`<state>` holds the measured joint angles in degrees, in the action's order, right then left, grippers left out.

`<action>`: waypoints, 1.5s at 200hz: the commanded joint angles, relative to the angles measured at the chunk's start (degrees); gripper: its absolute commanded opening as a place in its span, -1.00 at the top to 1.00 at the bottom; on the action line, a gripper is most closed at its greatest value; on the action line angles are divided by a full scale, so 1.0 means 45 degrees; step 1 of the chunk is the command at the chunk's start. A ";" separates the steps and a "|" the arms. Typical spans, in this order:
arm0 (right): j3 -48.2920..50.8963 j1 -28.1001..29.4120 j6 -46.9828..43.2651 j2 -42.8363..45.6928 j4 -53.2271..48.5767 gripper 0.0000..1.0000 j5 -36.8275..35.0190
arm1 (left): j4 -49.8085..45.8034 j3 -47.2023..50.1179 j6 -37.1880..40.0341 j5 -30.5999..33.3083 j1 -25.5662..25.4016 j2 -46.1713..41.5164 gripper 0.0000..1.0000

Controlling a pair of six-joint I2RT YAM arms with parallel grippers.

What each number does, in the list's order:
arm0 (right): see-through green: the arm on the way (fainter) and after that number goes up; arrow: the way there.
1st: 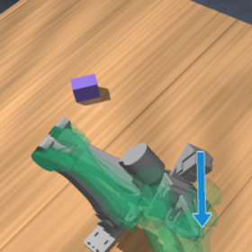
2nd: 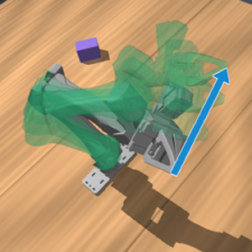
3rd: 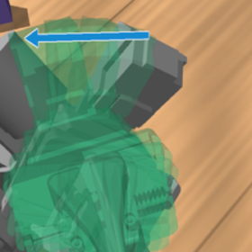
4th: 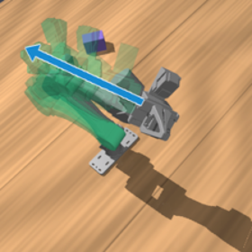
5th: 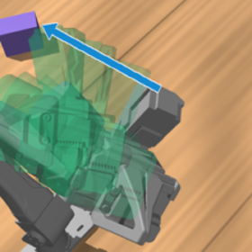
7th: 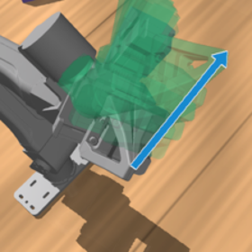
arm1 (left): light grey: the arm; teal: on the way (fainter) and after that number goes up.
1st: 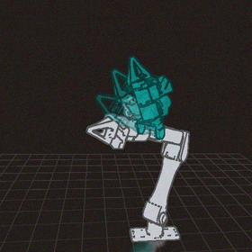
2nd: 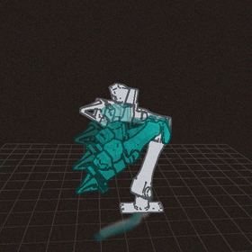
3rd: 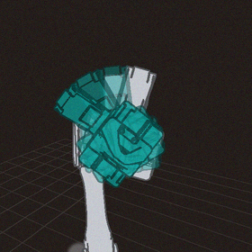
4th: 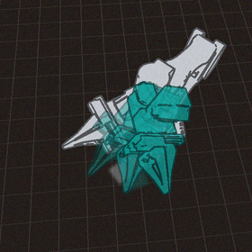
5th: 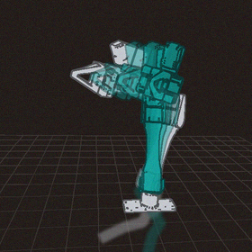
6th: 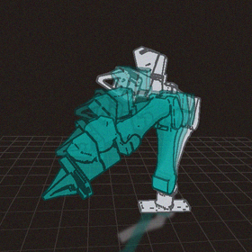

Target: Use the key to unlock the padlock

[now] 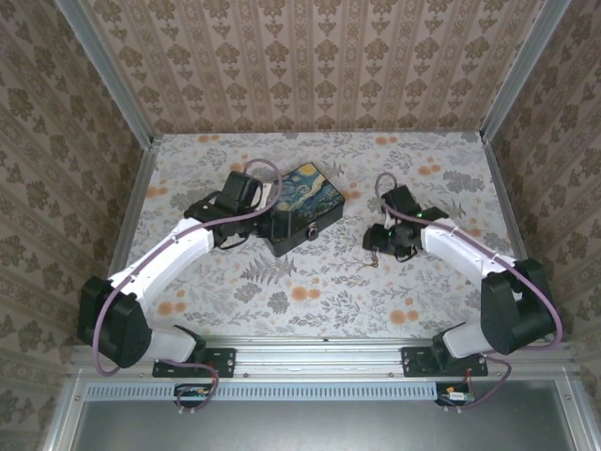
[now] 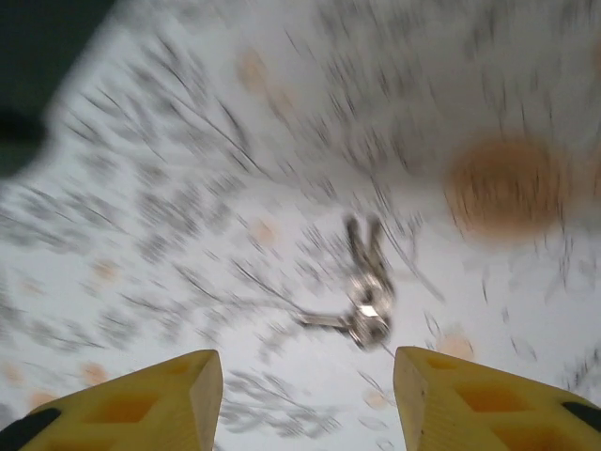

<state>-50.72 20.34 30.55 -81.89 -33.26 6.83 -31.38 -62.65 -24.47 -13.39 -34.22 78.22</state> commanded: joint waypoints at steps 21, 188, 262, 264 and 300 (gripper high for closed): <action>0.0120 0.0688 0.0499 -0.0522 0.0131 0.19 -0.2063 | -0.0215 -0.1003 -0.0412 0.0558 -0.0964 0.0721 -0.92; 0.0018 0.0688 0.0320 -0.3326 0.1477 0.62 -0.2361 | -0.0703 -0.1800 0.0437 0.0863 -0.1253 0.0500 -0.93; 0.0697 0.0695 -0.1396 -0.1649 0.2273 1.00 -0.0958 | -0.1045 -0.2092 0.0453 0.0546 -0.1237 0.0674 -0.93; 0.0717 0.0695 -0.1514 -0.1486 0.2302 1.00 -0.0865 | -0.1038 -0.2093 0.0446 0.0493 -0.1242 0.0692 -0.93; 0.0744 0.0573 -0.3643 0.0725 0.2492 1.00 0.1377 | -0.0685 -0.2116 0.0461 -0.0882 -0.0982 0.1052 -0.94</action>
<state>-47.18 23.31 22.39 -85.21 -23.42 4.03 -34.50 -70.78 -23.29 -12.14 -39.59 81.45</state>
